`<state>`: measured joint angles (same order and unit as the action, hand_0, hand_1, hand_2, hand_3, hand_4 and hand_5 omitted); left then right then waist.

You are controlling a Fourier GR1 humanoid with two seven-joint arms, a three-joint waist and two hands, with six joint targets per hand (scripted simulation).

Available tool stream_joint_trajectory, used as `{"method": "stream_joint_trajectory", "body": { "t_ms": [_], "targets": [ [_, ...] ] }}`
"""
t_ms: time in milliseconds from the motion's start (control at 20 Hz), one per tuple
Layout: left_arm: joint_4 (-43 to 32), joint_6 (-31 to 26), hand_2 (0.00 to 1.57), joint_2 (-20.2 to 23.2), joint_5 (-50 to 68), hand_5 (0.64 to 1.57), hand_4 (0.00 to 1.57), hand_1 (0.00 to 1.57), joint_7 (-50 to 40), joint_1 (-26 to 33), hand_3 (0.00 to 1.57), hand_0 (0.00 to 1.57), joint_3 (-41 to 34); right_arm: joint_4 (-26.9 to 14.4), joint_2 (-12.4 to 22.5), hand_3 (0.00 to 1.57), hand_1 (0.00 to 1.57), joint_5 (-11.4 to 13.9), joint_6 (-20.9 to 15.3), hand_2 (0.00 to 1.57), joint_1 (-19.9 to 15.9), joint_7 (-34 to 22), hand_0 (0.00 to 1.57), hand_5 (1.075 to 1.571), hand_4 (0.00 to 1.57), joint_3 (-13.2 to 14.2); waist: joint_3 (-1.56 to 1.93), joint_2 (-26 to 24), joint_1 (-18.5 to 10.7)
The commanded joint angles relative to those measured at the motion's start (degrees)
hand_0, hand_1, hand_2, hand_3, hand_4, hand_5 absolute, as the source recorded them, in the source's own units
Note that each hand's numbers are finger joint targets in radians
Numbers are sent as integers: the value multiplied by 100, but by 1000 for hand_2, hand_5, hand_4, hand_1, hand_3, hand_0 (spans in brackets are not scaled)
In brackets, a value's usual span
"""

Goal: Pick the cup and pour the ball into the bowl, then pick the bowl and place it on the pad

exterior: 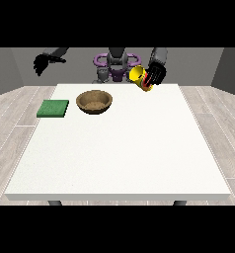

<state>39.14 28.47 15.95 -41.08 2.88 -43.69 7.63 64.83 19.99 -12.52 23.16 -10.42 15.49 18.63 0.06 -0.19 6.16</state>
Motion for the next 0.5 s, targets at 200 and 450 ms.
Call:
{"method": "stream_joint_trajectory", "body": {
  "t_ms": [200,450],
  "targets": [
    [-246,-92,1571,-433,-1968,1203,1571,1553,-1646,-521,1571,1553,1335,-372,13,0,0,78,157,0,217,14,0,1570,0,-55,10,-627,38],
    [-475,-316,1571,-651,-3160,1400,1380,1501,-2194,-947,1571,1501,2143,-500,209,0,0,-35,368,0,18,197,0,1571,0,78,11,-290,221]
  ]
}}
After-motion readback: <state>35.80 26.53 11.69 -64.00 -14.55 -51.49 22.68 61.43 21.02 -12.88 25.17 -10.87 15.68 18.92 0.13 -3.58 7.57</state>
